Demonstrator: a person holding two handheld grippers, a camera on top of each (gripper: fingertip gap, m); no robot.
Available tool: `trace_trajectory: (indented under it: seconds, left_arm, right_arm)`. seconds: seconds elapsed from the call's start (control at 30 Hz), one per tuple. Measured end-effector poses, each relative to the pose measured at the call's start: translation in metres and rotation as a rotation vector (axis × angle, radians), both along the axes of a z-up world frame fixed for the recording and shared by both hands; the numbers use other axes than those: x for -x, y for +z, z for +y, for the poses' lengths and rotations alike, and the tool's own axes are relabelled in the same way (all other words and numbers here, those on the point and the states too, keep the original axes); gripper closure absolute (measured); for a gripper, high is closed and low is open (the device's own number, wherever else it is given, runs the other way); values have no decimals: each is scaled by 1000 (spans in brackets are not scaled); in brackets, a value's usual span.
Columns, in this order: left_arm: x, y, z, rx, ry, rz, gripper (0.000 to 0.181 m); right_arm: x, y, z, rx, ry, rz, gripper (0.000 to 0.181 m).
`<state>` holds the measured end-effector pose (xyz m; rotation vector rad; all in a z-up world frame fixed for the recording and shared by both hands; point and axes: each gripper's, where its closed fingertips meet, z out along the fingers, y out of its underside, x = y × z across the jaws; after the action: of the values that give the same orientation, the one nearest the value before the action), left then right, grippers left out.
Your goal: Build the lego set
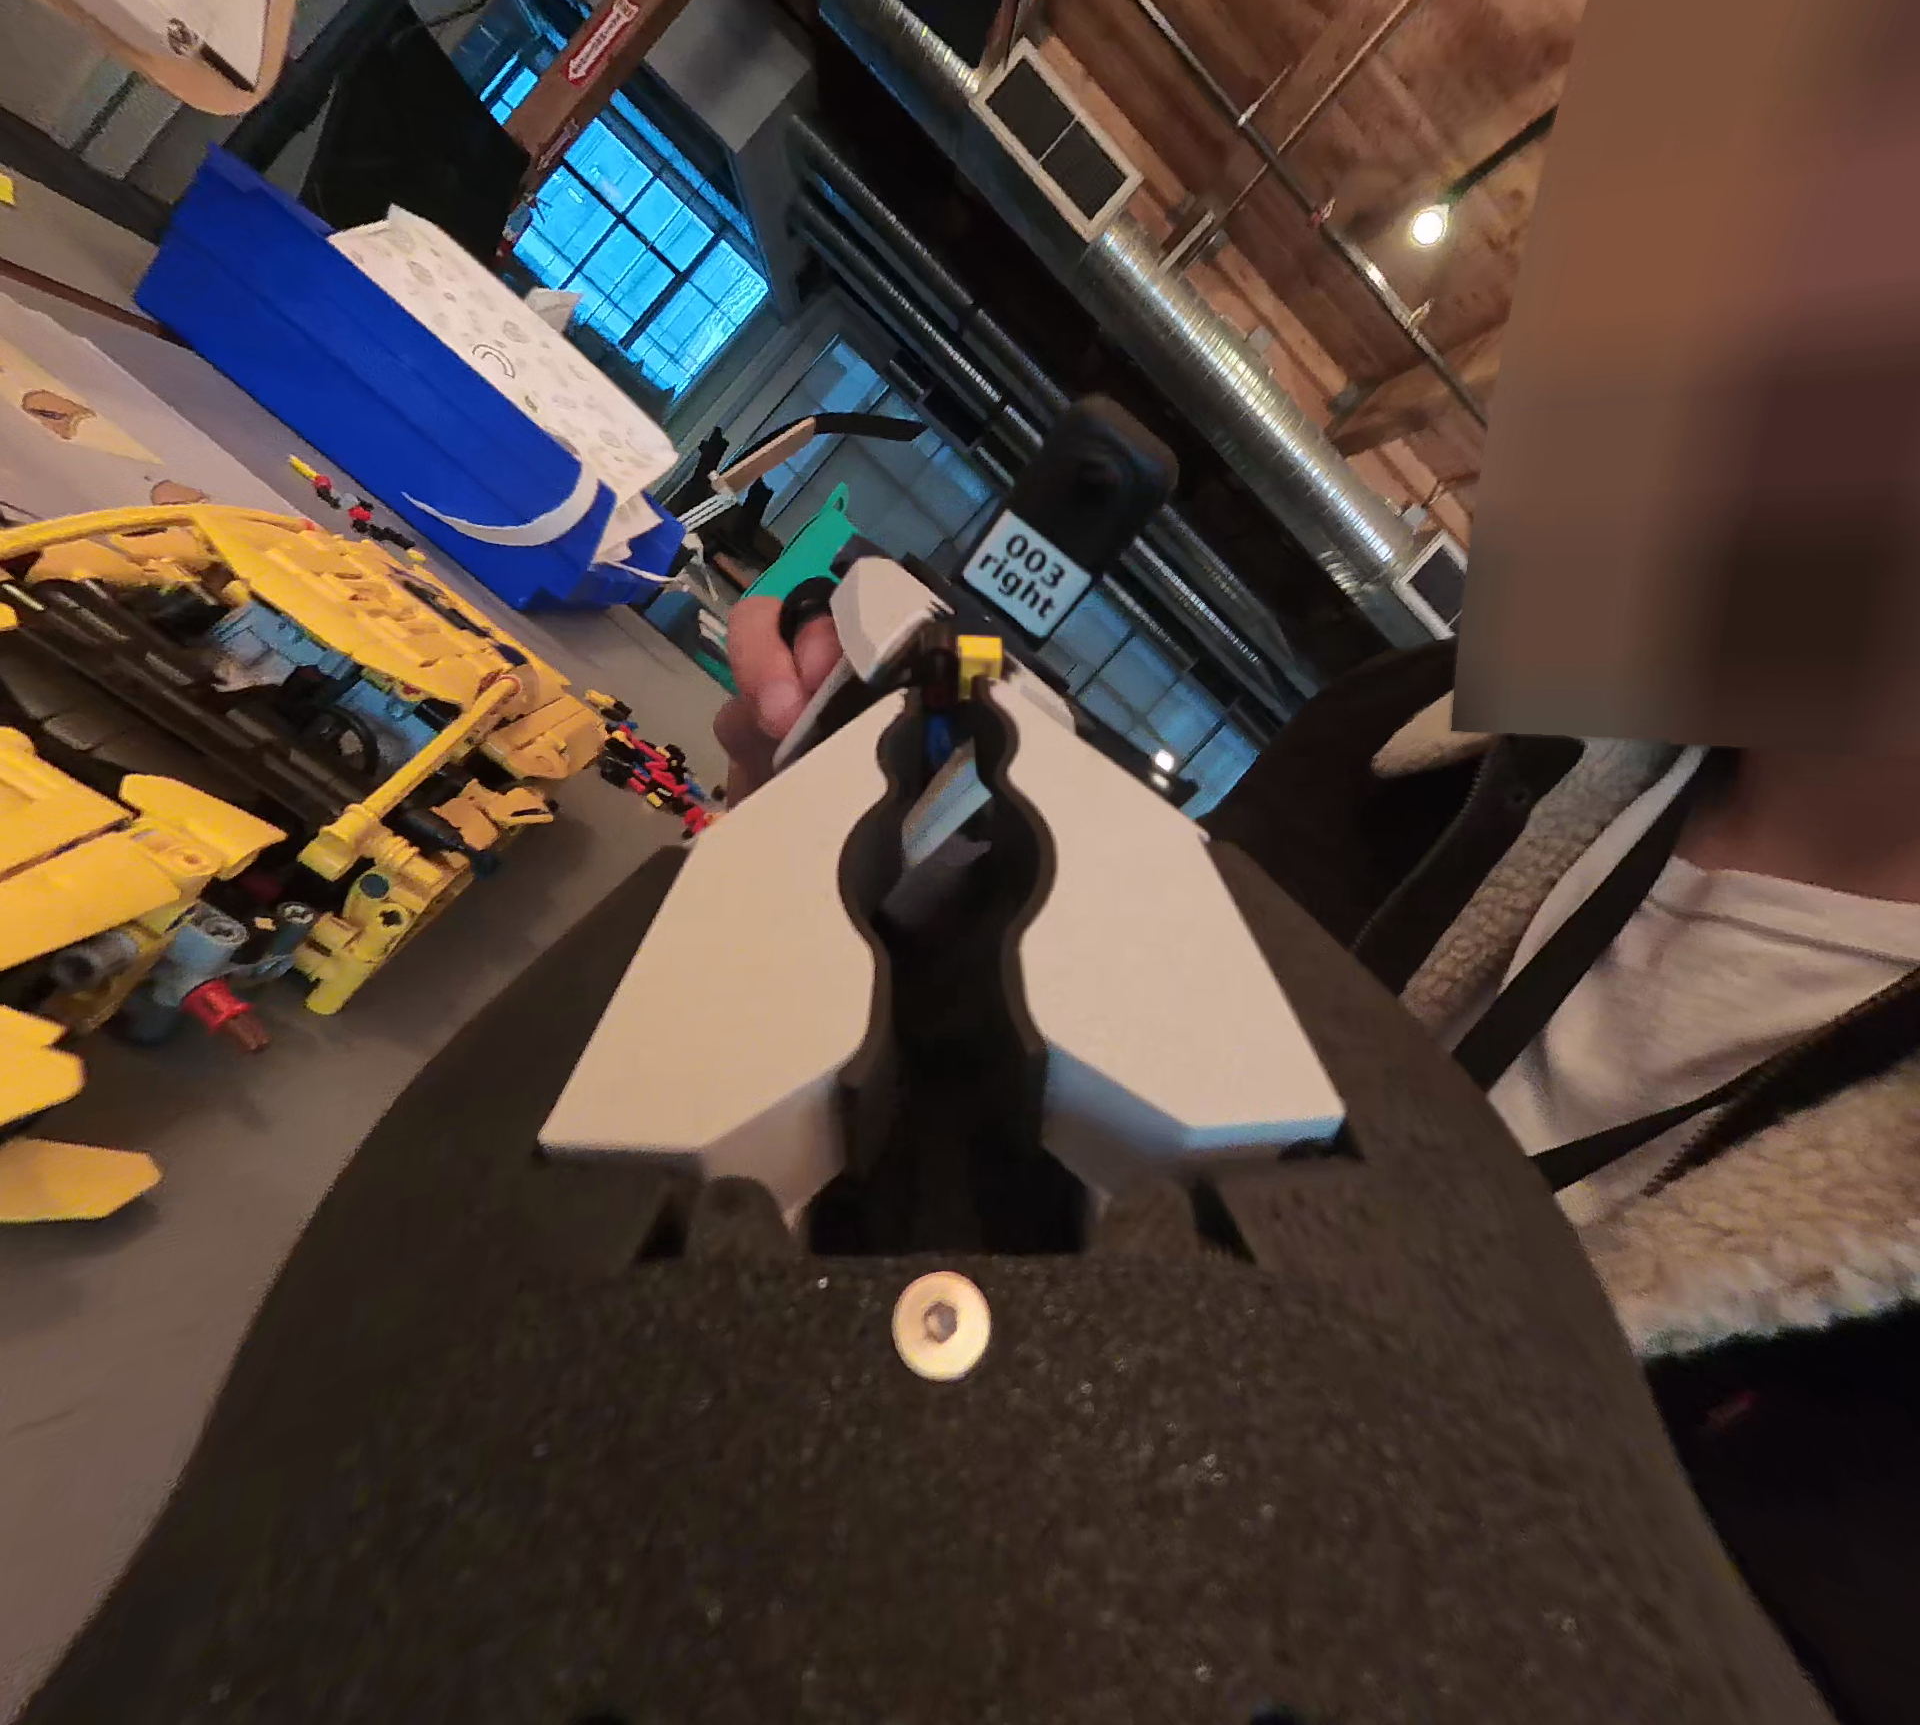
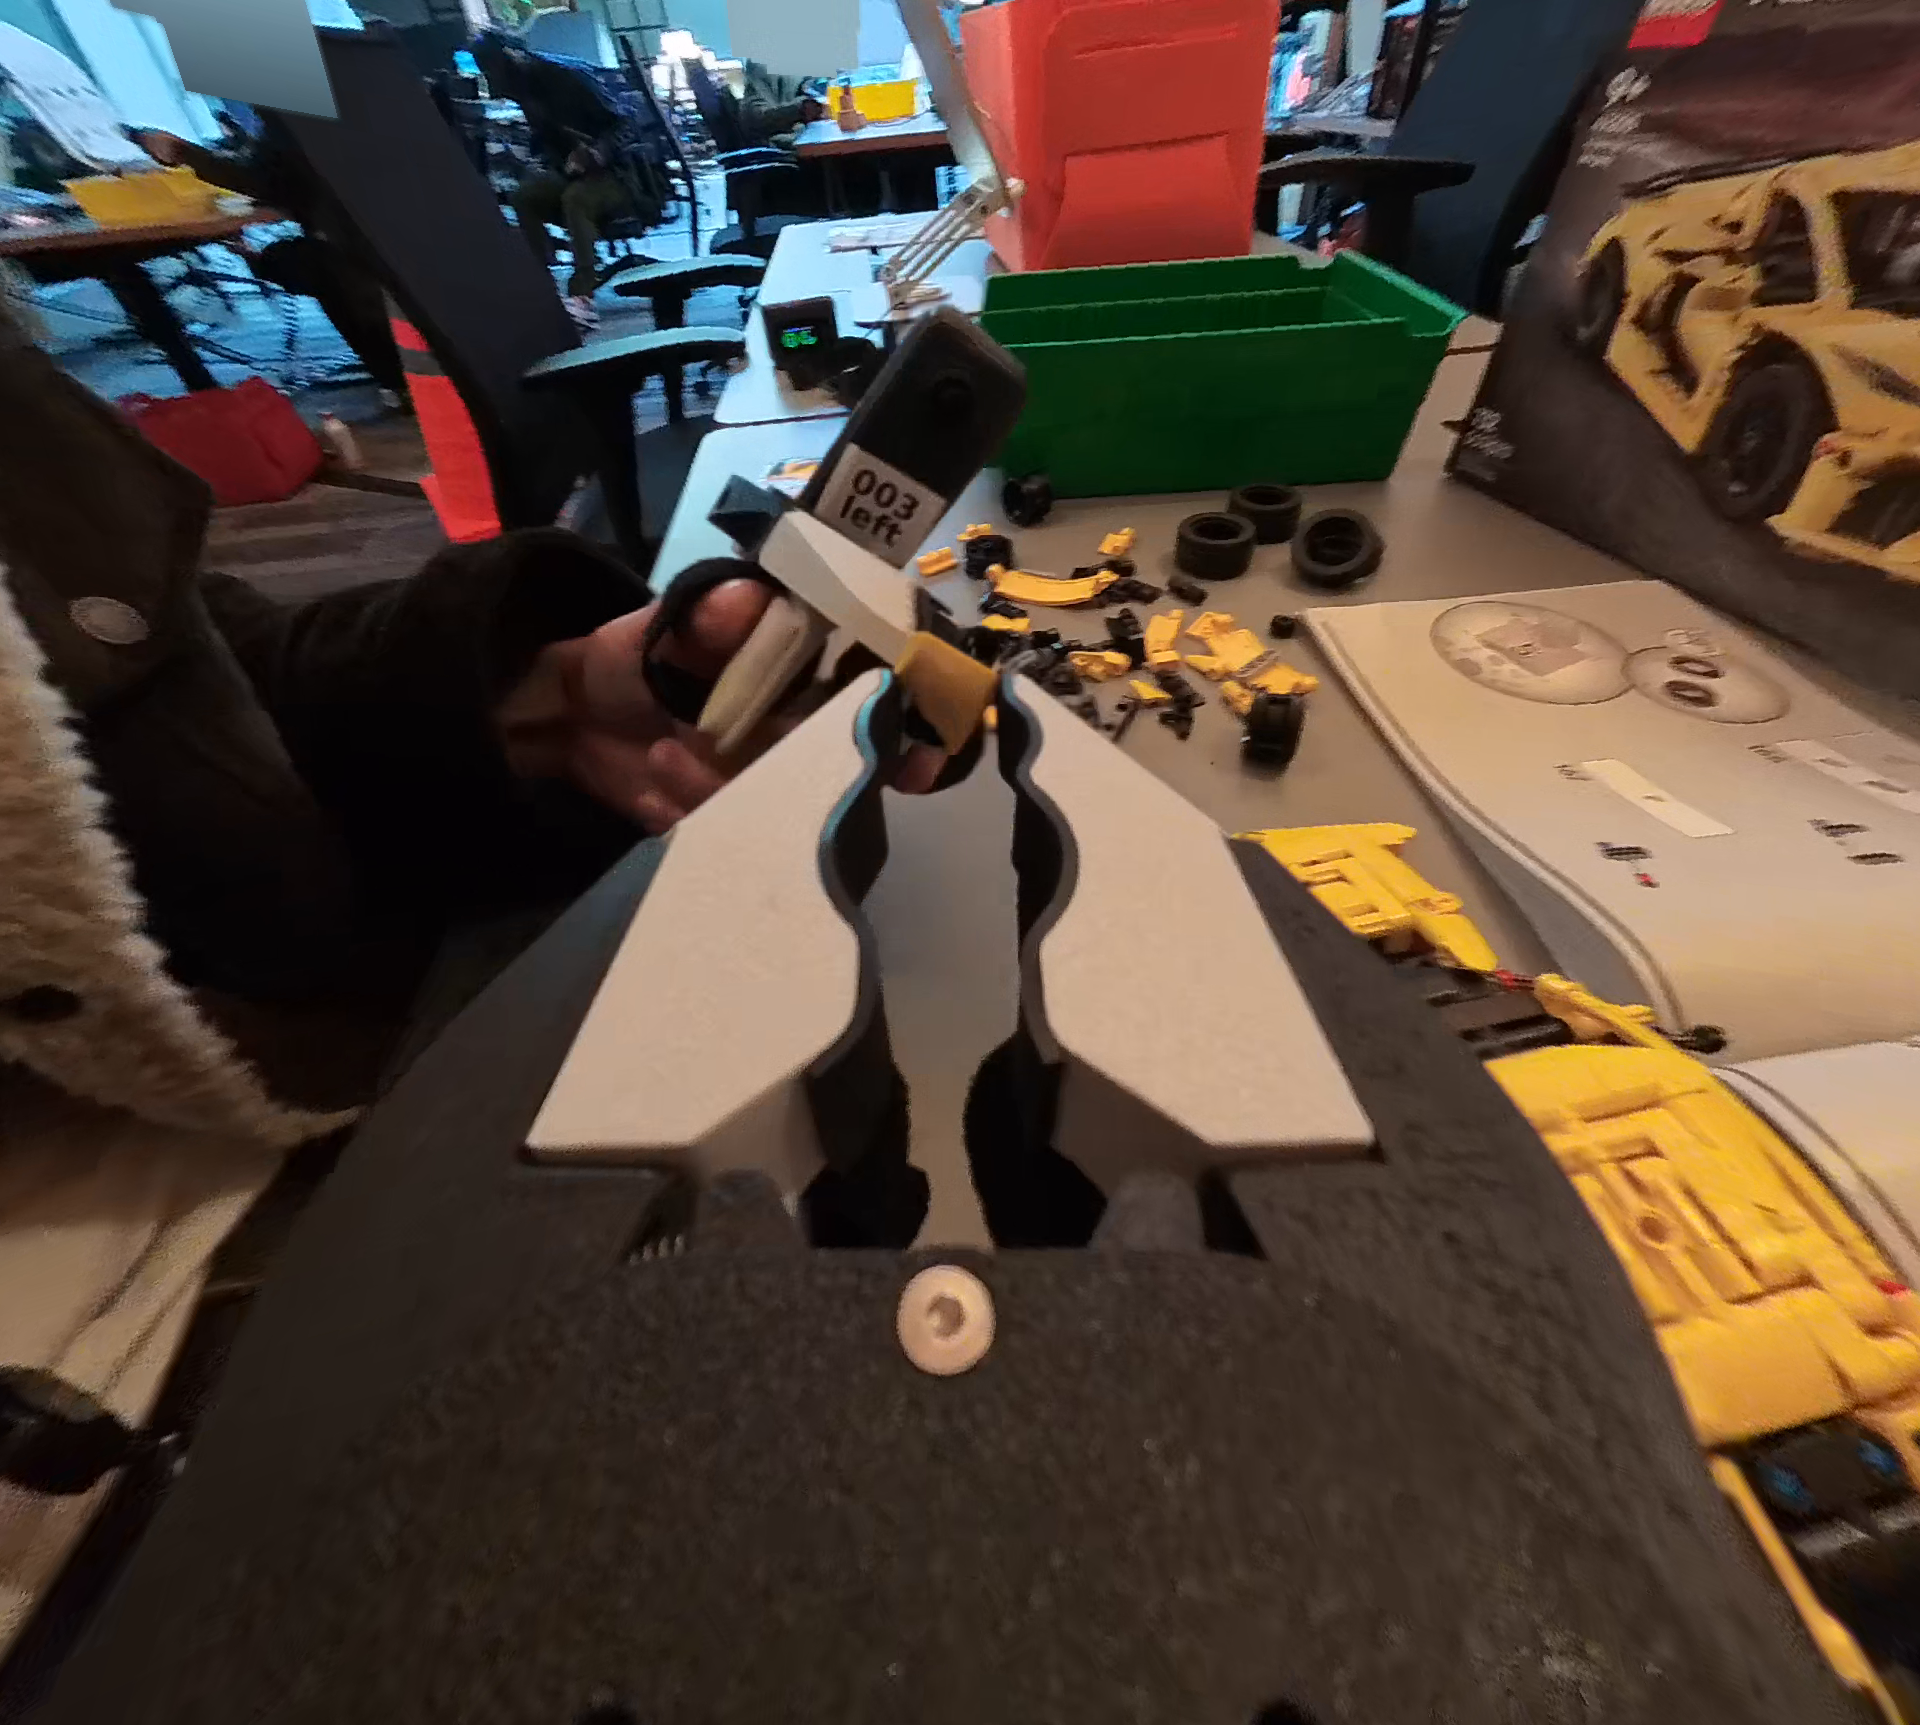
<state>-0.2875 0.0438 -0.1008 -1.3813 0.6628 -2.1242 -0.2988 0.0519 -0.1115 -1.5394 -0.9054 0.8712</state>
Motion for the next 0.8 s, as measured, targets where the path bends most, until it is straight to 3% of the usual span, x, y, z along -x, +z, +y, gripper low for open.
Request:
trace_trajectory:
  seconds: [0.1, 0.27, 0.33, 0.4, 0.5, 0.63, 0.8]
  left_arm:
    - [6, 3, 6, 25, 12, -35, 181]
    - [9, -5, 21, 70, 87, -3, 174]
    - [13, -12, 31, 70, 153, 41, 173]
    - [17, -25, 43, 47, 226, 138, 172]
    - [30, -49, 67, -68, 384, 351, 171]
    - [38, -65, 81, -183, 489, 517, 171]
    - [24, -87, 97, -252, 485, 749, 170]
  right_arm:
    - [-4, 1, 4, -49, -39, -15, 166]
    - [-20, -7, 18, -24, -123, -54, 166]
    - [-19, -36, 5, 114, -21, -176, 166]
    - [-25, -85, -16, 247, 59, -391, 165]
    - [-47, -131, -28, 300, 0, -591, 165]
    - [-60, -143, -37, 391, -48, -555, 165]
    - [-70, -142, -36, 431, -75, -476, 164]
